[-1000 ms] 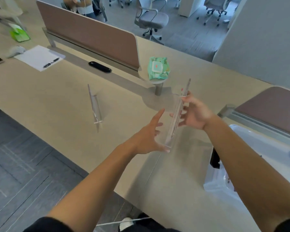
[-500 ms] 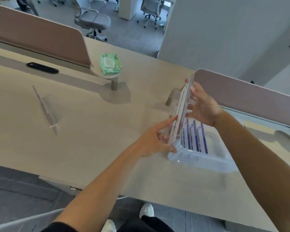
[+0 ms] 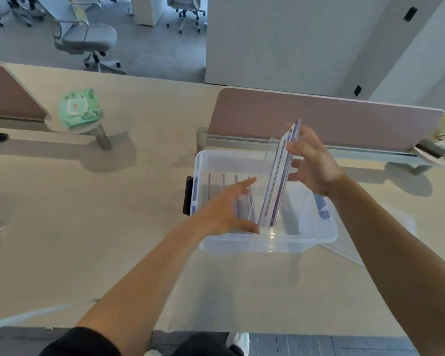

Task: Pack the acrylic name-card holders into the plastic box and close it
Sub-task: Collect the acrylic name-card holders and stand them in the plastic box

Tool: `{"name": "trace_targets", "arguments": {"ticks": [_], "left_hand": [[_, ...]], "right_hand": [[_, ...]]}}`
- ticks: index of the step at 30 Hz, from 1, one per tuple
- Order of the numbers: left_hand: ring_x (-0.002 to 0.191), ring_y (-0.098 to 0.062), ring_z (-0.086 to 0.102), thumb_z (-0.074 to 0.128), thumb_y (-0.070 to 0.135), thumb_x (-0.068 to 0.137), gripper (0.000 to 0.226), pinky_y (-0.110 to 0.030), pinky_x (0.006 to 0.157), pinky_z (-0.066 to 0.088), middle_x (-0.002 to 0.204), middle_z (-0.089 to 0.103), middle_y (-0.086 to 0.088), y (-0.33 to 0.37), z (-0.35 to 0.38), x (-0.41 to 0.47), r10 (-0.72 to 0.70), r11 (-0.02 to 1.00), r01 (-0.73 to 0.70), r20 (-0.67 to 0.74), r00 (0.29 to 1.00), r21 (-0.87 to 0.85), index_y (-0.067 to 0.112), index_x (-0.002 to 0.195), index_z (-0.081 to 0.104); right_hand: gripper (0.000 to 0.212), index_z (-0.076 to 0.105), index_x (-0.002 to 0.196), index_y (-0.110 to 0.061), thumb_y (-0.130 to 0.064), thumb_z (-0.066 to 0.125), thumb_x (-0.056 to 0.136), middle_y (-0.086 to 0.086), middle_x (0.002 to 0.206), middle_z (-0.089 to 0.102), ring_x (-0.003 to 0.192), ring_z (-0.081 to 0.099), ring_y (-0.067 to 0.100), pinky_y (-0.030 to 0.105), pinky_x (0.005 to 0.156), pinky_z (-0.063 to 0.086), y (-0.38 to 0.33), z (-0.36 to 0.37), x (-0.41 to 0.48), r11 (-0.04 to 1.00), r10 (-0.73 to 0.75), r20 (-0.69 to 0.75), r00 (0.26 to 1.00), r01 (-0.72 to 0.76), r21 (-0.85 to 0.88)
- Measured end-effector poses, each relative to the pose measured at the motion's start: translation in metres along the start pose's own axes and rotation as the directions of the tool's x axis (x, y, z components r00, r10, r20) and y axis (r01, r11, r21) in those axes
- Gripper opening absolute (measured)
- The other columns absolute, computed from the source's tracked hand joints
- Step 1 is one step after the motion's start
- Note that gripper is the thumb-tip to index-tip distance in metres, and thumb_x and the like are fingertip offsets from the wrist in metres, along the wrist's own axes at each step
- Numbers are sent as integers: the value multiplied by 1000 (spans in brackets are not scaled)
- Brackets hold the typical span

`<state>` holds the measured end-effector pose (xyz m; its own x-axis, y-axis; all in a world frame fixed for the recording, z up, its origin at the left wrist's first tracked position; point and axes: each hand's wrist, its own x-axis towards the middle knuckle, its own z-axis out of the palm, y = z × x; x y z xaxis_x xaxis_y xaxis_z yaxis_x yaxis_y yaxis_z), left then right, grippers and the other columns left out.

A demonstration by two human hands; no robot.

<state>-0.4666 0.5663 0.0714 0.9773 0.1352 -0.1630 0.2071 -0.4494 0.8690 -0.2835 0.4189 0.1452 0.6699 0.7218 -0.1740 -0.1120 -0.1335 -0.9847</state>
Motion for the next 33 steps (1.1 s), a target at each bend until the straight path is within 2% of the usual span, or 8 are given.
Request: {"name": "trace_targets", "arguments": {"ticks": [6, 10, 12, 17, 22, 28, 30, 33], "left_hand": [[143, -22, 16, 41, 78, 80, 76, -47, 117, 21, 152, 31, 0, -42, -10, 41, -122, 927, 194, -230, 965, 320, 33, 142, 42], [140, -33, 15, 15, 78, 81, 87, -48, 116, 23, 153, 27, -9, -86, -21, 57, -113, 812, 279, -332, 937, 513, 23, 140, 47], [139, -34, 15, 20, 75, 84, 84, -49, 114, 27, 154, 24, -9, -99, -20, 64, -110, 788, 302, -360, 926, 536, 20, 141, 46], [139, -39, 12, 54, 63, 85, 83, -45, 114, 28, 156, 5, -16, -109, -12, 78, -156, 694, 401, -420, 894, 597, 23, 149, 23], [136, -39, 28, 56, 58, 87, 85, -44, 107, 36, 160, -1, -14, -109, -9, 82, -183, 678, 433, -434, 882, 594, 24, 152, 12], [130, -38, 35, 50, 61, 89, 88, -43, 102, 40, 160, -7, -16, -103, -8, 82, -224, 543, 466, -414, 882, 698, 24, 153, 3], [130, -38, 35, 49, 62, 88, 89, -43, 102, 40, 160, -7, -15, -104, -7, 81, -230, 548, 477, -424, 876, 687, 24, 153, 2], [131, -39, 36, 51, 63, 87, 94, -46, 104, 39, 160, -1, -13, -105, -8, 81, -206, 589, 481, -455, 866, 650, 22, 153, -2]], "right_hand": [[72, 48, 134, -30, -39, 78, 68, 12, 132, 47, 118, 55, 42, 64, 90, 50, 37, -69, 22, 998, 26, 30, 999, -24, -55], [53, 54, 125, -30, -27, 71, 75, 7, 118, 51, 105, 55, 35, 63, 88, 51, 55, -82, 39, 995, 95, 23, 995, -95, -9], [48, 53, 124, -27, -26, 66, 78, 7, 114, 54, 102, 58, 33, 59, 83, 54, 64, -83, 44, 992, 123, 4, 992, -123, -2], [62, 55, 128, -30, -36, 73, 69, 14, 132, 55, 115, 58, 37, 67, 92, 49, 91, -88, 60, 968, 237, -4, 971, -237, -89], [57, 58, 126, -42, -34, 73, 71, 1, 145, 45, 123, 52, 36, 53, 85, 52, 123, -79, 83, 918, 360, -34, 932, -360, -163], [53, 53, 135, -34, -21, 70, 86, 7, 144, 45, 131, 44, 42, 68, 101, 41, 171, -81, 114, 879, 463, -56, 884, -467, -101], [61, 54, 135, -36, -23, 73, 79, 5, 146, 44, 133, 42, 39, 68, 101, 41, 181, -81, 121, 872, 483, -68, 873, -486, -53], [55, 54, 137, -36, -16, 66, 88, -2, 137, 49, 136, 38, 31, 69, 102, 39, 192, -80, 127, 877, 479, -50, 876, -480, -16]]}}
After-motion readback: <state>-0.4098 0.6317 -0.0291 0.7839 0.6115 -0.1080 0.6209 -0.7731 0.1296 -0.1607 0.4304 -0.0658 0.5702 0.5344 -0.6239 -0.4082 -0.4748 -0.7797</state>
